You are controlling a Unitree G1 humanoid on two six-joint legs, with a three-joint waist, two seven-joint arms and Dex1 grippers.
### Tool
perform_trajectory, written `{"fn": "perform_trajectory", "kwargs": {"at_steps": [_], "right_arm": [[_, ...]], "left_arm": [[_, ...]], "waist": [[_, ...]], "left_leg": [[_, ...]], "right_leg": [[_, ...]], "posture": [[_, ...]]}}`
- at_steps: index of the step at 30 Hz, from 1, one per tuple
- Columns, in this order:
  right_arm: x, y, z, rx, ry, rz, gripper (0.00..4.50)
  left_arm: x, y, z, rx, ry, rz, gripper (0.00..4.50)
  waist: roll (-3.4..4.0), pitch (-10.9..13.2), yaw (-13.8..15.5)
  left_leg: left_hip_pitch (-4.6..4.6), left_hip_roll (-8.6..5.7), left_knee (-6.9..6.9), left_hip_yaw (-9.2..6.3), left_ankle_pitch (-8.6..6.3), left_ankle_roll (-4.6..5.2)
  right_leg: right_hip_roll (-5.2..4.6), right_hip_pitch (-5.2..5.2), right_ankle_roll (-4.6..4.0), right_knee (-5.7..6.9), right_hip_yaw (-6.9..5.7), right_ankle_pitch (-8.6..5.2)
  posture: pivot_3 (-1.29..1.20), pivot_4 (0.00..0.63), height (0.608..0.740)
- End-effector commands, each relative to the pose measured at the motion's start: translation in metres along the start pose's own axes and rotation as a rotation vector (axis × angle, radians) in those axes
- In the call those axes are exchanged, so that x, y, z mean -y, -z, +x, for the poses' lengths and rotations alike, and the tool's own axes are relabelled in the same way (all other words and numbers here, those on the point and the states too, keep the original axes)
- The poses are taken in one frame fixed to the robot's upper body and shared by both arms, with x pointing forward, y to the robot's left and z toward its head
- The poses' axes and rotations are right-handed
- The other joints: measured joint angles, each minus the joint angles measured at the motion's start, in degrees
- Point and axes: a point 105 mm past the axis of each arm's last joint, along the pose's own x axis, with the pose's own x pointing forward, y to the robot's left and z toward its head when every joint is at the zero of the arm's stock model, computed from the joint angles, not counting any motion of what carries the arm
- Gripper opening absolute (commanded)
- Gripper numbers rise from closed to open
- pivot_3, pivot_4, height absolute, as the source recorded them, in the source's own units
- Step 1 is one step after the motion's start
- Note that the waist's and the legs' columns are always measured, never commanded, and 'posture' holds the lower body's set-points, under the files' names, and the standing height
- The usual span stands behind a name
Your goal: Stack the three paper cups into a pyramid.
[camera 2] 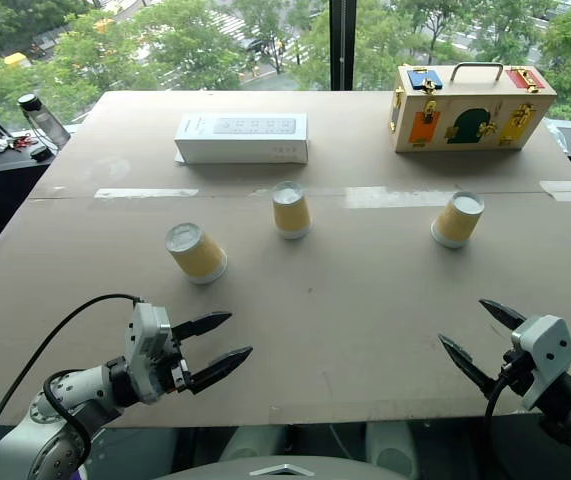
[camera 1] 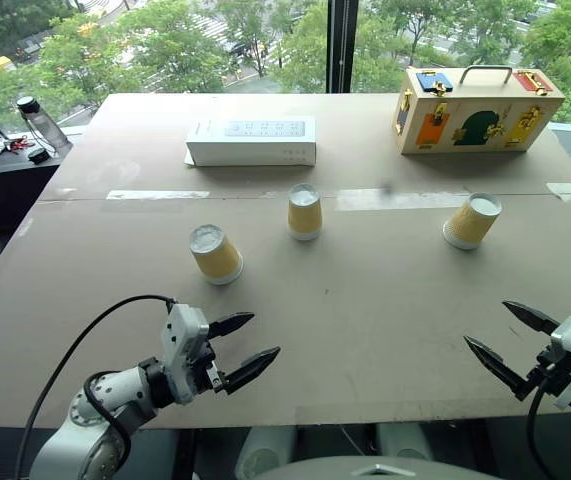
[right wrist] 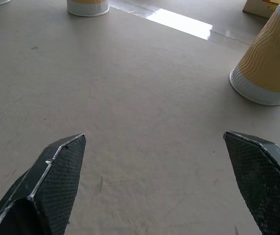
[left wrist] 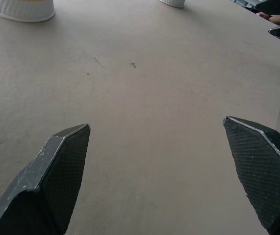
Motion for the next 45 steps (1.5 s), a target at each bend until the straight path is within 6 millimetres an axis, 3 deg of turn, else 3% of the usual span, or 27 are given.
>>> {"fn": "perform_trajectory", "kwargs": {"at_steps": [1,3,10,12,20,28,30,31,34,35,37,40,45], "right_arm": [[0.004,-0.019,0.011,0.073,0.034,-0.025,4.46],[0.011,-0.036,0.028,0.130,0.121,-0.056,4.46],[0.034,-0.069,0.058,0.158,0.270,-0.081,4.46],[0.055,-0.075,0.069,0.140,0.372,-0.104,4.46],[0.103,-0.077,0.097,0.095,0.542,0.066,4.46],[0.118,-0.069,0.122,0.054,0.557,0.161,4.46],[0.119,-0.066,0.126,0.046,0.551,0.173,4.46],[0.120,-0.066,0.127,0.043,0.550,0.169,4.22],[0.120,-0.068,0.128,0.055,0.539,0.158,3.20],[0.119,-0.072,0.128,0.070,0.524,0.145,2.59],[0.114,-0.081,0.127,0.108,0.479,0.131,2.00],[0.097,-0.095,0.125,0.154,0.365,0.117,1.96],[0.035,-0.119,0.122,0.212,0.017,-0.007,1.96]], "left_arm": [[-0.001,-0.007,0.000,0.046,0.005,0.028,4.50],[-0.002,-0.019,0.005,0.091,0.004,0.047,4.50],[0.007,-0.049,0.019,0.166,0.044,0.108,4.50],[0.012,-0.062,0.026,0.220,0.050,0.183,4.50],[0.034,-0.070,0.017,0.210,0.237,0.137,4.50],[0.035,-0.067,0.011,0.215,0.232,0.133,4.50],[0.035,-0.067,0.010,0.219,0.232,0.136,4.50],[0.035,-0.066,0.009,0.218,0.230,0.137,4.50],[0.033,-0.064,0.007,0.213,0.227,0.137,4.50],[0.032,-0.063,0.006,0.211,0.224,0.137,4.50],[0.031,-0.062,0.004,0.208,0.215,0.135,4.50],[0.025,-0.060,0.002,0.218,0.167,0.160,4.50],[0.017,-0.055,-0.004,0.256,0.112,0.153,4.50]], "waist": [[0.00,0.00,0.01],[-0.03,0.02,-0.35],[0.08,0.03,0.32],[0.09,0.04,0.29],[0.23,0.12,0.19],[0.29,0.16,-0.59],[0.32,0.18,-1.15],[0.32,0.18,-1.20],[0.33,0.18,-1.21],[0.33,0.18,-1.22],[0.33,0.18,-1.22],[0.38,0.21,-1.20],[0.42,0.24,-1.16]], "left_leg": [[0.00,0.00,0.00,0.00,0.00,0.00],[0.02,0.06,0.00,0.03,0.00,0.00],[-0.08,0.04,0.01,-0.01,-0.04,-0.07],[-0.12,0.00,0.02,0.01,-0.04,-0.07],[-0.15,-0.07,-0.04,-0.01,-0.04,-0.07],[-0.17,-0.08,-0.04,0.00,-0.04,-0.07],[-0.16,-0.07,-0.04,0.02,-0.04,-0.06],[-0.14,-0.07,-0.04,0.04,-0.04,-0.06],[-0.14,-0.04,-0.04,0.01,-0.04,-0.06],[-0.14,-0.04,-0.04,0.01,-0.04,-0.07],[-0.14,-0.03,-0.04,0.03,-0.04,-0.06],[-0.14,-0.03,-0.04,0.03,-0.04,-0.06],[-0.17,0.00,-0.05,0.01,-0.07,-0.01]], "right_leg": [[0.00,0.00,0.00,0.00,0.00,0.00],[0.03,0.00,0.01,-0.02,0.02,0.01],[0.07,-0.06,-0.22,-0.07,-0.09,0.14],[0.06,-0.09,-0.24,-0.12,-0.07,0.17],[0.18,-0.12,-0.29,-0.16,-0.06,0.18],[0.19,-0.12,-0.28,-0.21,-0.05,0.19],[0.21,-0.11,-0.28,-0.21,-0.02,0.20],[0.21,-0.11,-0.28,-0.21,0.00,0.20],[0.26,-0.12,-0.29,-0.20,-0.01,0.21],[0.27,-0.12,-0.30,-0.21,-0.01,0.20],[0.27,-0.12,-0.29,-0.21,0.01,0.21],[0.27,-0.12,-0.29,-0.21,0.01,0.20],[0.28,-0.12,-0.21,-0.25,-0.01,0.24]], "posture": [[0.00,0.150,0.740],[0.00,0.150,0.740],[0.00,0.150,0.740],[0.00,0.150,0.740],[0.00,0.150,0.740],[0.00,0.150,0.740],[0.00,0.150,0.740],[0.00,0.150,0.740],[0.00,0.150,0.740],[0.00,0.150,0.740],[0.00,0.150,0.740],[0.00,0.150,0.740],[0.00,0.150,0.740]]}}
